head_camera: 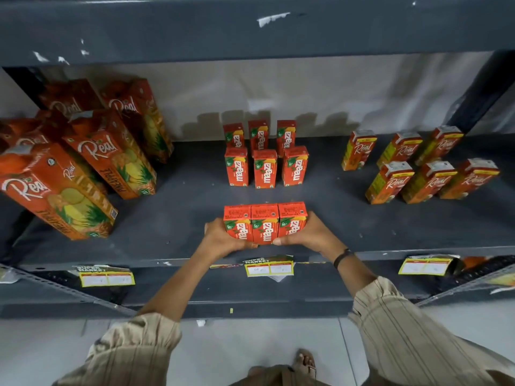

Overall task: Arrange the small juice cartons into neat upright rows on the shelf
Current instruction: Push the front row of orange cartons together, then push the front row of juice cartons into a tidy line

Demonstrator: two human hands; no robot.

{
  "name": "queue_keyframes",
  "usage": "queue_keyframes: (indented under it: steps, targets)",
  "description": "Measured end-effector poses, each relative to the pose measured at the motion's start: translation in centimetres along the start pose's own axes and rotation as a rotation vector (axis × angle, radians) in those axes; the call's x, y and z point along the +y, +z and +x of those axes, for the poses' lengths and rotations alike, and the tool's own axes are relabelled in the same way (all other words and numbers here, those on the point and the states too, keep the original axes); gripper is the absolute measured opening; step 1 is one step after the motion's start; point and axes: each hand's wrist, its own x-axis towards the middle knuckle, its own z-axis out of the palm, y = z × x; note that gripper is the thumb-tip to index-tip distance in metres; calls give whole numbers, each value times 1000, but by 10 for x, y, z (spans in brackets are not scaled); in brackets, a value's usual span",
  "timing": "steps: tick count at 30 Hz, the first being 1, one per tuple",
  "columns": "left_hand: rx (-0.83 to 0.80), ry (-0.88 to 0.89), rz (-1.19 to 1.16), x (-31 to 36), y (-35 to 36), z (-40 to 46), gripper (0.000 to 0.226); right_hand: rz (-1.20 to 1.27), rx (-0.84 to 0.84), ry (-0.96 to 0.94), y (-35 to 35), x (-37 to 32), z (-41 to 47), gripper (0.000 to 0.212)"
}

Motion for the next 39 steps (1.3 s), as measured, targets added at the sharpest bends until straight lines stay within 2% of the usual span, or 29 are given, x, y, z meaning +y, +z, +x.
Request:
queue_keyframes:
  steps: [8, 10, 12, 14, 16, 17, 19, 21, 22, 24, 25, 28, 31, 34, 36, 39]
  targets:
    - [-20, 53, 12, -4, -1, -7, 61, 17, 3, -19, 6, -4, -12, 50]
    - [-12, 68, 26, -6, -1, -5, 78, 14, 1, -36, 6, 1, -10, 72]
    - [-28, 97, 36, -6, -3, -6, 110, -2, -16, -79, 3, 6, -12, 99]
    - [-71, 130, -42, -7, -7, -9, 134, -48, -33, -131, -4, 10, -20, 111]
    - [-57, 168, -162, -8, -12, -22, 145, -80, -1, -170, -12, 19, -36, 116]
    - [38, 179, -208, -9, -13, -31, 144, -61, 51, -180, -17, 24, -47, 117]
    - [355, 251, -239, -10, -12, -52, 128, 93, 216, -199, -30, 38, -72, 109]
    - [597, 444, -198, -6, -3, -72, 105, 302, 460, -222, -52, 55, -96, 92]
    - [675, 544, -152, -1, 3, -80, 94, 381, 587, -237, -64, 61, -105, 76]
    - [745, 717, -72, 24, 26, -92, 82, 490, 860, -274, -99, 76, -119, 44]
    - [733, 786, -34, 39, 42, -95, 79, 524, 958, -272, -120, 84, -122, 36]
    - [605, 950, 43, 90, 104, -93, 66, 560, 1063, -223, -192, 100, -120, 41]
    - [381, 921, 56, 123, 167, -71, 70, 478, 1015, -133, -255, 107, -108, 63]
    - [275, 715, 45, 147, 213, -29, 82, 255, 800, -107, -309, 120, -88, 81]
    - [212, 559, -77, 156, 230, 5, 94, 173, 655, -87, -337, 127, -76, 96]
    - [47, 308, -253, 161, 236, 54, 115, 117, 428, -76, -356, 116, -60, 80]
